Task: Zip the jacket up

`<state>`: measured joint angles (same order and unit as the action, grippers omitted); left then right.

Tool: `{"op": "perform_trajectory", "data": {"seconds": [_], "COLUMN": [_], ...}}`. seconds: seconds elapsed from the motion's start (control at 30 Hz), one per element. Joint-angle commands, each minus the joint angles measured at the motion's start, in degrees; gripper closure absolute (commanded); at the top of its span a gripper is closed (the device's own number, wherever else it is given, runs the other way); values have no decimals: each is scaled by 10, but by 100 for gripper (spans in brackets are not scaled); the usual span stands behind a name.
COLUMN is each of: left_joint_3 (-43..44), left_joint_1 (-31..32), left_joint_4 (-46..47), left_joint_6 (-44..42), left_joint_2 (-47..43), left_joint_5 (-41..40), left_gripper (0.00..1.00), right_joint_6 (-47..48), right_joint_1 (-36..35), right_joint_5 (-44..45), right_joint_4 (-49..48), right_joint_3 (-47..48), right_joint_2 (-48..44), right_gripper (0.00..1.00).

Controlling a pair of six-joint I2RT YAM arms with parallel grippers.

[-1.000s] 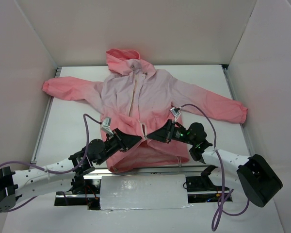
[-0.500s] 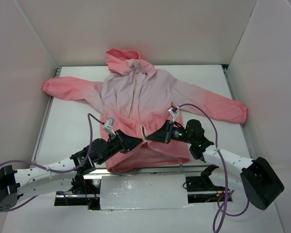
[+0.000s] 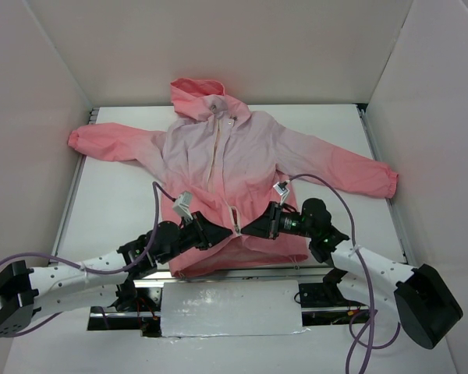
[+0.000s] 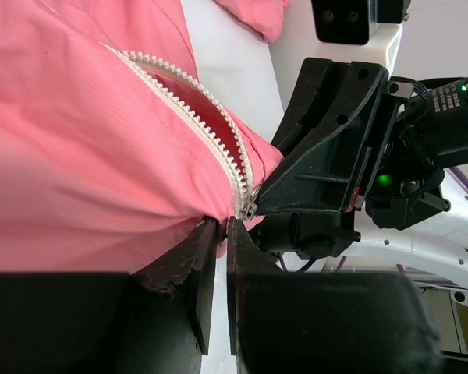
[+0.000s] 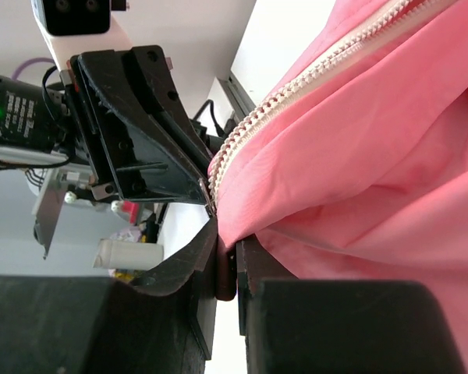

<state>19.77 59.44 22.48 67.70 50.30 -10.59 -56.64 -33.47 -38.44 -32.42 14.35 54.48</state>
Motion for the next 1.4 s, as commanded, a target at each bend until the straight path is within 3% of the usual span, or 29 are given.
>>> {"op": "perform_trajectory", "data": {"seconds": [0.0,0.23,0.27,0.47,0.67,0.77,0.9,1.1,1.37], "left_joint_3": [17,23,23,27,23,22,24,24,22], "left_joint_1": [1,0,0,0,0,0,0,0,0], "left_joint_4": [-1,-5,-5,-8,-3,1,3,10,24], "left_joint_6": [0,1,2,3,7,7,7,6,7], "left_joint_2": [2,8,9,8,8,8,11,15,26], "left_joint_5": [12,19,19,20,25,29,31,35,47], "left_gripper": [100,100,100,100,100,100,100,100,100], "right_joint_6": [33,50,51,70,108,140,176,202,259], "right_joint_1": [5,6,6,5,6,7,6,6,5], "right_joint_5": [-2,4,6,27,89,142,162,49,-30], "right_joint_4": [15,50,54,107,211,307,344,245,245], "right_joint_3": [0,-4,-4,2,30,61,95,101,140], "right_joint_2": [-26,-59,-62,-98,-144,-159,-169,-152,-105], "right_gripper": [82,63,56,43,34,27,26,30,35]}}
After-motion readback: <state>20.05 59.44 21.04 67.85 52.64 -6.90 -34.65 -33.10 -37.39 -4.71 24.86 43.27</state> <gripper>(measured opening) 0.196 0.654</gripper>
